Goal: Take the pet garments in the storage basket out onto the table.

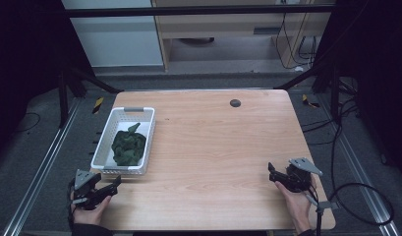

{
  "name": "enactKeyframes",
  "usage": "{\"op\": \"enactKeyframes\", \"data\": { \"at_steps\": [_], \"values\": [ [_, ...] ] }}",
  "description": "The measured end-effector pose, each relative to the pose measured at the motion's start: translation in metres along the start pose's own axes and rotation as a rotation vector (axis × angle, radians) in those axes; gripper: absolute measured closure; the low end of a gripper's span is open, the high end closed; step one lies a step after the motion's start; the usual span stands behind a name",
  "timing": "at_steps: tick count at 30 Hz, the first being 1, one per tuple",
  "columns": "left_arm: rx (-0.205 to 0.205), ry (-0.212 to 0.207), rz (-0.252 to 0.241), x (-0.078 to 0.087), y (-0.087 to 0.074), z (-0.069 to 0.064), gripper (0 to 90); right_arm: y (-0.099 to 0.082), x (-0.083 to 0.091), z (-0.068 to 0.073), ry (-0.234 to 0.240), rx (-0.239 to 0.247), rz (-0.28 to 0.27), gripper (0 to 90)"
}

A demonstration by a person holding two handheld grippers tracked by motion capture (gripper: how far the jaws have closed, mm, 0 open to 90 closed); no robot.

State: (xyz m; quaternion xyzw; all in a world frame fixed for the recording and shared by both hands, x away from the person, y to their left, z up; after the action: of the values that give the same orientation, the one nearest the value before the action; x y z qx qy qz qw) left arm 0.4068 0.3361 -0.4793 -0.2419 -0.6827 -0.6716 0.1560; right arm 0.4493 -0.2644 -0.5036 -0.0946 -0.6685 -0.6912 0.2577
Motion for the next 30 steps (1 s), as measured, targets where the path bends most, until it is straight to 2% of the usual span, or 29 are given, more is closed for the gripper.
{"op": "enactKeyframes", "data": {
  "at_steps": [6,13,20,30],
  "values": [
    [0.025,-0.002,-0.039,0.012,0.005,0.002,22.5,-0.001,0.0,0.001,0.002,0.012,-0.008,13.6],
    [0.051,-0.016,-0.053,0.021,0.013,0.003,22.1,-0.002,-0.001,0.002,-0.001,0.02,0.003,13.6],
    [0.052,-0.022,-0.07,0.027,0.023,0.004,21.8,-0.003,-0.002,0.001,-0.003,0.031,0.001,13.7],
    [0.036,-0.052,-0.08,0.034,0.045,0.003,21.3,-0.006,-0.002,0.002,-0.002,0.047,-0.003,13.1]
  ]
}}
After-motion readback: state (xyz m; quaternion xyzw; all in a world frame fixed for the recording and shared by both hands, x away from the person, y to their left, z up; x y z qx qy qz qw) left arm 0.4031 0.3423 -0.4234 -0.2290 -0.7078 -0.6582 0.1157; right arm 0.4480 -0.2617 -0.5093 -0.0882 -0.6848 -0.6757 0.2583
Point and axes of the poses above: each handheld gripper's, and its own axes: x roughly backward along the jaws, y roughly out of its top, z roughly to its left, the point moved 1 cm from there along -x, roughly forward along the jaws, and after that the axes turned 5 degrees about y, right-handed, at the moved point
